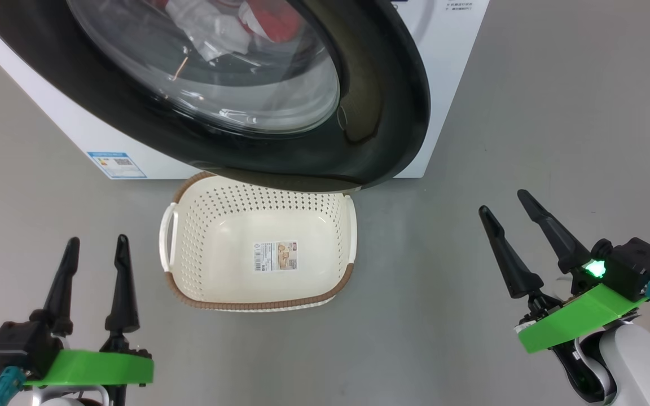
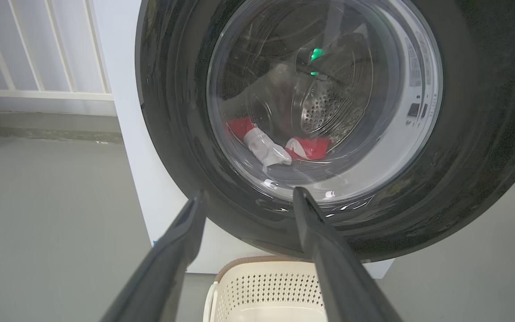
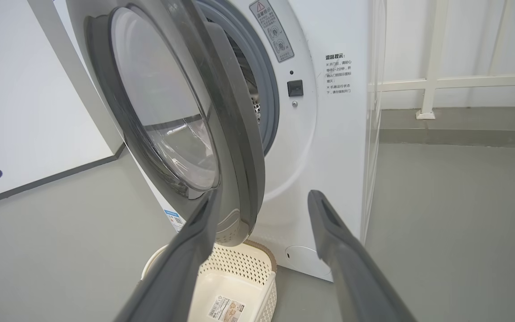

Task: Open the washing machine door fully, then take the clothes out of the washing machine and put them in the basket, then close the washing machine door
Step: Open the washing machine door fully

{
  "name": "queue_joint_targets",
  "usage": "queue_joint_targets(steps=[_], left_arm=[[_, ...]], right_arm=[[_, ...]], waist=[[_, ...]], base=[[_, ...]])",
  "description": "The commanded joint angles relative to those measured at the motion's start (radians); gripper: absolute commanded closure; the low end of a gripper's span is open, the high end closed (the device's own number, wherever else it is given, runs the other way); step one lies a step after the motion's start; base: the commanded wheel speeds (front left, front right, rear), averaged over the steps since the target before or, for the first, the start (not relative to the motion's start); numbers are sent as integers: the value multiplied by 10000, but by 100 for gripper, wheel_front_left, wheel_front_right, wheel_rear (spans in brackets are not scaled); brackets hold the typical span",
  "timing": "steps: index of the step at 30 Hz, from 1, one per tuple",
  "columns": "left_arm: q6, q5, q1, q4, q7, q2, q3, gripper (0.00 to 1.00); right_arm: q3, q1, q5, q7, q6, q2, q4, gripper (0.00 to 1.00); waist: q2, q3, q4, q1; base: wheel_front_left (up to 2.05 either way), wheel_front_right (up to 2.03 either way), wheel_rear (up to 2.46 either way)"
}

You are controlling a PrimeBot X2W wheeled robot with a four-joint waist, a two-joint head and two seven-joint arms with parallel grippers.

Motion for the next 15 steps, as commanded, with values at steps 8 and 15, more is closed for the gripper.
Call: queue_joint_targets(steps=[8, 15], left_arm=[[-29, 93, -7, -207, -122, 196, 337, 0], [-29, 96, -1, -223, -122, 201, 365, 0]], right_arm=[[56, -56, -12, -118, 16, -186, -327, 7], [125, -469, 339, -118, 16, -348, -452, 90]], waist=[[0, 30, 4, 0], [0, 51, -34, 0]], base=[[0, 0, 0], [0, 0, 0]])
